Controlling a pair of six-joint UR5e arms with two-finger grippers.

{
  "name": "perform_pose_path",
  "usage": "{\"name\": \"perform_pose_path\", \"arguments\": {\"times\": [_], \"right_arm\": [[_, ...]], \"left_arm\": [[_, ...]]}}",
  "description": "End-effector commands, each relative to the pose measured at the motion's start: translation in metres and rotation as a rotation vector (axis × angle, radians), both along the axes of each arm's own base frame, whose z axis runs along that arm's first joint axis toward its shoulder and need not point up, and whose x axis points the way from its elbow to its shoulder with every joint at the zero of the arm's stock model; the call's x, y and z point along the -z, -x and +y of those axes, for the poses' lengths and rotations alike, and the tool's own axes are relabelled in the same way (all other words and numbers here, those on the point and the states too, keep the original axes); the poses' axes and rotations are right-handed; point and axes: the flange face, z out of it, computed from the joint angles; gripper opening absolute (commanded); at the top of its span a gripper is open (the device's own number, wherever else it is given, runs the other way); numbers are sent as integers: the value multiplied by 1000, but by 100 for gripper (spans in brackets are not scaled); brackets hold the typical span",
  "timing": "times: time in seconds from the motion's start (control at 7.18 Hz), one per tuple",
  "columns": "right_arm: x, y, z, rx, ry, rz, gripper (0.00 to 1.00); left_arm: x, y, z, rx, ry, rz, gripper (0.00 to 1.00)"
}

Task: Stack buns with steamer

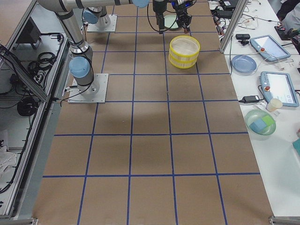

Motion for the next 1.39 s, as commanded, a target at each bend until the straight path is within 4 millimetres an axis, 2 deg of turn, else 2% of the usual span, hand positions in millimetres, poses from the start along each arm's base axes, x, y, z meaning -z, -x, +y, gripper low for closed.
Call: {"name": "perform_pose_path", "arguments": {"times": [0.0, 0.28, 0.56, 0.84, 0.97, 1.11, 1.25], "right_arm": [[0, 0, 0, 0, -1, 1, 100], [0, 1, -1, 1, 0, -1, 100], [1, 1, 0, 1, -1, 0, 100], [2, 1, -1, 1, -3, 0, 100], [2, 1, -1, 3, -3, 0, 100], [2, 1, -2, 6, 1, -1, 100], [2, 1, -2, 7, 0, -2, 100]], "left_arm": [[12, 7, 0, -24, -33, 21, 99], [2, 12, 0, -23, -49, 84, 100], [-19, 9, 2, -9, -11, 91, 100], [-13, 11, 0, -15, -33, 109, 100], [-23, 9, 1, 2, -2, 94, 99], [-34, -2, -4, 87, 48, 28, 98], [-45, -35, -14, 211, -26, -80, 98]]}}
